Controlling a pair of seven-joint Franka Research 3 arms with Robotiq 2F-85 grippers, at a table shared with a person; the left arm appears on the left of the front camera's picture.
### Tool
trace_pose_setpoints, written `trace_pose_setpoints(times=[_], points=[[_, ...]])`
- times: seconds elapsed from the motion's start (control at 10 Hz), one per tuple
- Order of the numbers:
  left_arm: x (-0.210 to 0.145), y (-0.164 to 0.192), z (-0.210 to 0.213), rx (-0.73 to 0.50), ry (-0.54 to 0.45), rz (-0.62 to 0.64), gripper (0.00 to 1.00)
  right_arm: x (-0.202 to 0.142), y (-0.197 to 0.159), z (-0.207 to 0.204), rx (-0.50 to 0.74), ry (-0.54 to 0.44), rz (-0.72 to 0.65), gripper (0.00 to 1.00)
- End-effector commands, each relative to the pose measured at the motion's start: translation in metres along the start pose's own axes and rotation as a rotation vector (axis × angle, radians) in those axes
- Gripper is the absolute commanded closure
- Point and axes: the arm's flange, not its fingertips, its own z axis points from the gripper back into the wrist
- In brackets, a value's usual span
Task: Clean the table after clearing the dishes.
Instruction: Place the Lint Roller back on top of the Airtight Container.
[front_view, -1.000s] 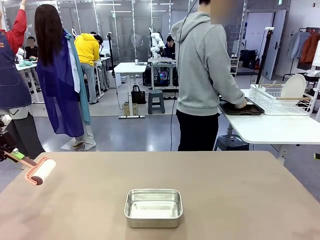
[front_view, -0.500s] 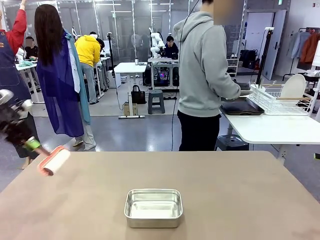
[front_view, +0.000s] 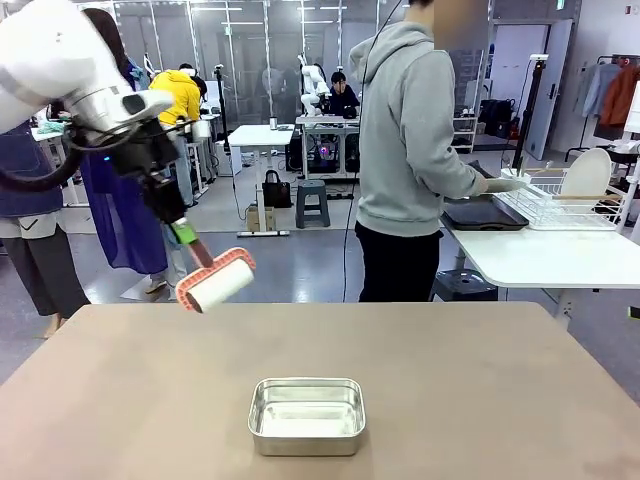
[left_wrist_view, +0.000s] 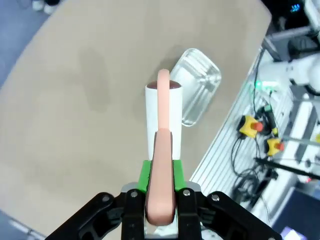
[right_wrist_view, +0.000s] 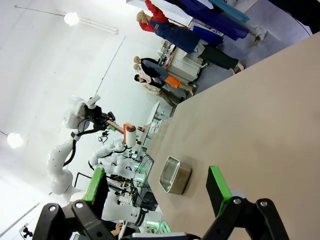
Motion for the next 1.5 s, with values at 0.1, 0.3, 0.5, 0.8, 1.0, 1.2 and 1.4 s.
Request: trace_pose_setpoints(times=[0.1, 0.3, 0.5, 0.8, 1.0, 1.2, 1.4], points=[[0.03, -0.055, -0.052, 0.106, 0.115, -0.399, 0.8, 0.0, 0.004, -0.001, 0.003, 0.001, -0.002, 0.0], [0.044, -0.075, -0.076, 0.086, 0.129, -0.469, 0.8, 0.0, 0.004, -0.001, 0.003, 0.001, -0.002, 0.0], [0.045, -0.077, -0.052, 0.063, 0.149, -0.367, 0.8, 0.0, 0.004, -0.001, 0.003, 0.001, -0.002, 0.0], [0.045, -0.077, -0.052, 0.063, 0.149, -0.367, 0.8, 0.0, 0.004, -0.001, 0.003, 0.001, -0.002, 0.0], [0.068, -0.083, -0.084, 0.099, 0.2, -0.443, 0.8, 0.0, 0.004, -0.001, 0.003, 0.001, -0.002, 0.0], [0.094, -0.084, -0.127, 0.124, 0.24, -0.489, 0.8, 0.0, 0.004, -0.001, 0.003, 0.001, -0.002, 0.0], [0.108, -0.079, -0.16, 0.114, 0.284, -0.519, 0.8, 0.0, 0.004, -0.001, 0.003, 0.001, -0.002, 0.0]])
